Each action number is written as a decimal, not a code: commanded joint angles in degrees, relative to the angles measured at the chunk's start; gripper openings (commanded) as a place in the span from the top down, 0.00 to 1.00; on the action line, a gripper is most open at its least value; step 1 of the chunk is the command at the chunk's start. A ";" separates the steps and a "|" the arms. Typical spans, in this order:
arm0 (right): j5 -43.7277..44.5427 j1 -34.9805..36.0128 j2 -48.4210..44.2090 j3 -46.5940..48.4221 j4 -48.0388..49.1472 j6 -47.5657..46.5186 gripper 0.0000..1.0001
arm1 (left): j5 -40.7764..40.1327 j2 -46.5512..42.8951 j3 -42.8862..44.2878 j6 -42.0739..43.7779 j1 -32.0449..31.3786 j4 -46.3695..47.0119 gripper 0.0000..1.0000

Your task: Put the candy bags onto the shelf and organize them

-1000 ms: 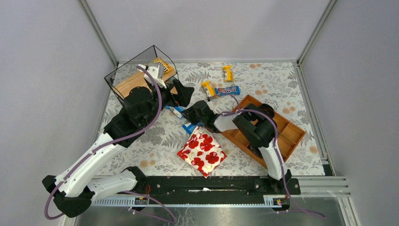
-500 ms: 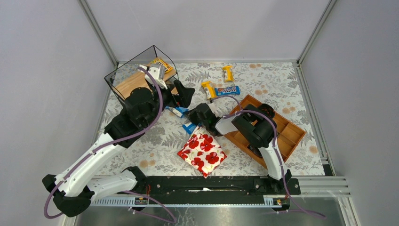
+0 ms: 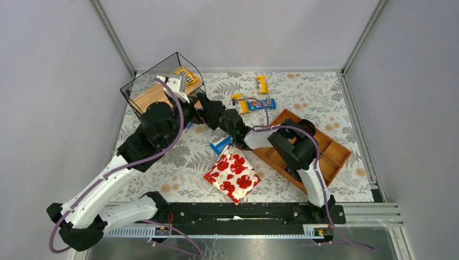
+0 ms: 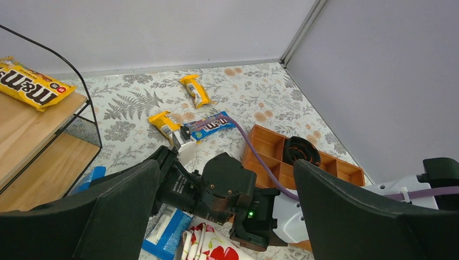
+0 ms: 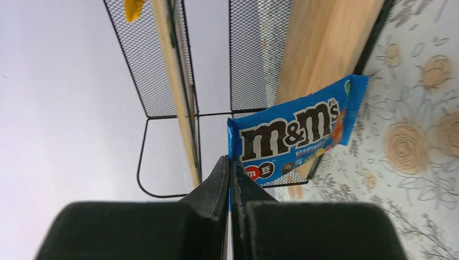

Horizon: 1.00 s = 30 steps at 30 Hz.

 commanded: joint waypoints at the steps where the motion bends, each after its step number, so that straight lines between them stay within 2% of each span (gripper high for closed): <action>1: -1.71 0.22 -0.06 4.60 3.22 0.99 1.00 | -1.00 -1.56 0.86 1.08 -0.44 1.81 0.01; 9: -0.91 -0.32 5.18 13.41 0.41 1.95 1.00 | -1.64 -2.21 0.85 1.39 -0.53 1.79 0.01; 16: 1.48 -1.29 10.58 17.05 -0.40 3.70 1.00 | -2.06 -2.48 0.76 1.66 -1.04 1.79 0.01; 20: 2.88 -1.99 12.86 16.31 -0.12 4.53 1.00 | -2.31 -2.67 0.75 1.75 -1.28 1.76 0.01; 30: 12.37 -2.17 13.32 15.34 -8.30 3.68 1.00 | -2.34 -3.15 0.76 1.80 -1.65 1.80 0.01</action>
